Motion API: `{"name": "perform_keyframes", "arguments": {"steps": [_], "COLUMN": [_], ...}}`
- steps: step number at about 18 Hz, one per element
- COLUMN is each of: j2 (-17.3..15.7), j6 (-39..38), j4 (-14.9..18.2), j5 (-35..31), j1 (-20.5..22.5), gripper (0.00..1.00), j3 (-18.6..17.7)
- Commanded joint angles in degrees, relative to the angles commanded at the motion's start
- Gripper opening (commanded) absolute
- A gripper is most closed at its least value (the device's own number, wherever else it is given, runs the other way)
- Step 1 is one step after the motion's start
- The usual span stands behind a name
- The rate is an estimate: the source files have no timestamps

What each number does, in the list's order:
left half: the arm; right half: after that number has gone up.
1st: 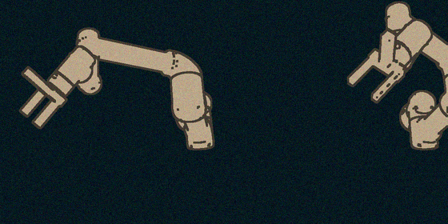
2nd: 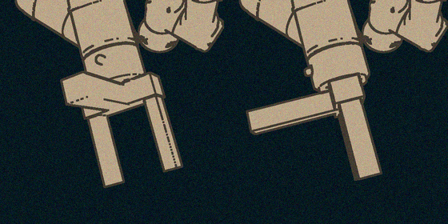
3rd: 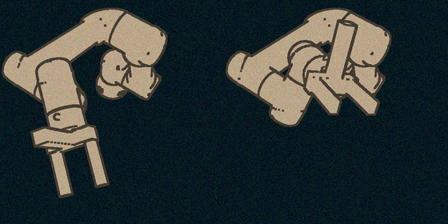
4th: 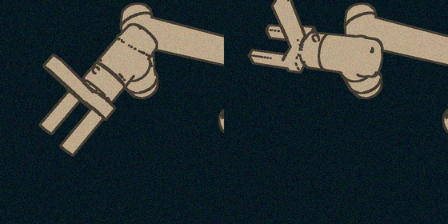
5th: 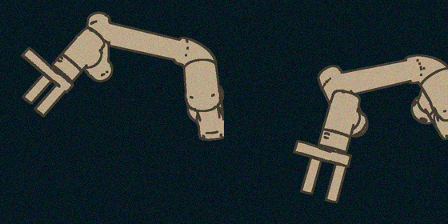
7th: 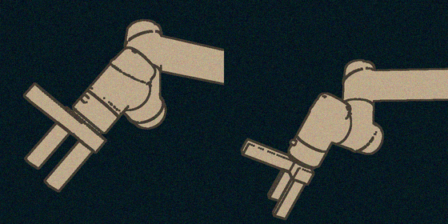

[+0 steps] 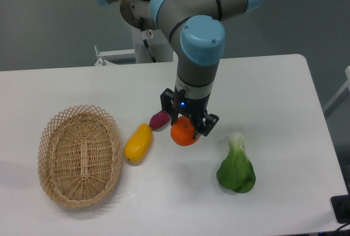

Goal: Place the orange on the table
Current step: 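Lift the held orange up and away from the purple sweet potato, then lower the orange onto the table beside the bok choy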

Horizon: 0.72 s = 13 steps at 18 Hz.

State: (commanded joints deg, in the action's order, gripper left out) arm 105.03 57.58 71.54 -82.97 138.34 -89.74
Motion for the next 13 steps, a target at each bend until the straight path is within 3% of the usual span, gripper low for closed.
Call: {"name": "perform_keyframes", "arguments": {"steps": [4,8,13], "j2": [-0.1,0.6,2.5], "j6": [-4.0,-5.3,-6.2], "j4": [0.2,-0.3,-1.5], "j5": [-5.3,-5.7,-5.5], "j1": [1.9,3.1,3.0], "gripper": [0.56,0.56,0.56], "j3": [-6.0,-10.3,-11.0]}}
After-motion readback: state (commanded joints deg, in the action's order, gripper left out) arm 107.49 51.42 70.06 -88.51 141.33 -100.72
